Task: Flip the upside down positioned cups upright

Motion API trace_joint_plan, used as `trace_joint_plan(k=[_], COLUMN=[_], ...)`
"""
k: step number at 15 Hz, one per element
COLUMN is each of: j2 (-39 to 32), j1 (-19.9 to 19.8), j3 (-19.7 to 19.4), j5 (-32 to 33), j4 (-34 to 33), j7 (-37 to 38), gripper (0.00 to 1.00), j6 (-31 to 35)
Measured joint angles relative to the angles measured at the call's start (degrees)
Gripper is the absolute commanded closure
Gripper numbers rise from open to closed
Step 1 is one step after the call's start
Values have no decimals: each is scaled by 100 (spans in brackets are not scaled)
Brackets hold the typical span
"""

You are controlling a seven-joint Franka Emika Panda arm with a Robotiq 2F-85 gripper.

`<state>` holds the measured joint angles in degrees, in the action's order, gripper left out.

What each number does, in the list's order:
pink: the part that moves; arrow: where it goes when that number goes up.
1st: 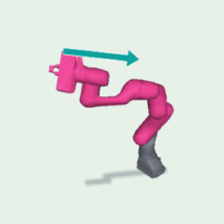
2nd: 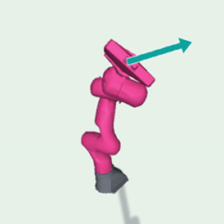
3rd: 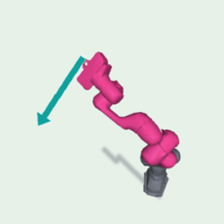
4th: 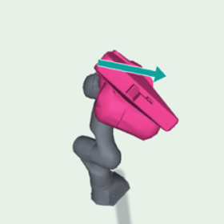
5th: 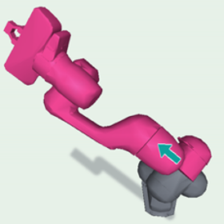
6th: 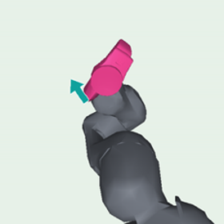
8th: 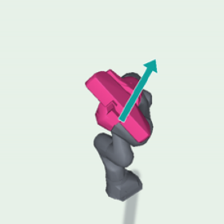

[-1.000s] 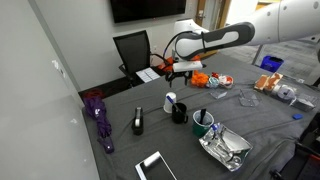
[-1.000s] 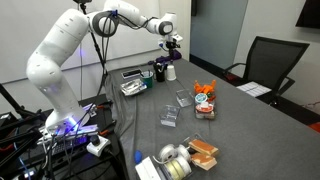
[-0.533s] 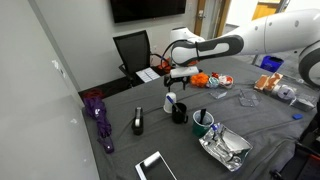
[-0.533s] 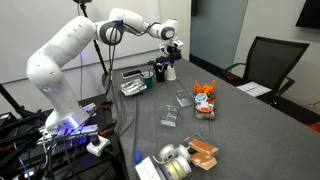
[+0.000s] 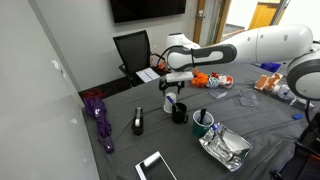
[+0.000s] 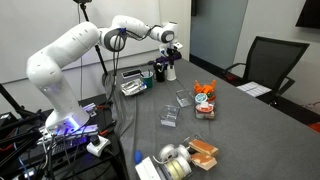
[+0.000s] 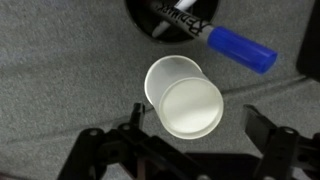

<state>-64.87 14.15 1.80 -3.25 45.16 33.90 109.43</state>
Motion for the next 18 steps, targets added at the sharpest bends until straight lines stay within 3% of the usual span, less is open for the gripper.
trace_joint_plan(k=[8,18], j2=[-368,-661], j1=[87,92], j3=[12,3], j5=[51,86], j4=[-569,-992], j7=[1,9], gripper=[0,0], j6=[-693,-699])
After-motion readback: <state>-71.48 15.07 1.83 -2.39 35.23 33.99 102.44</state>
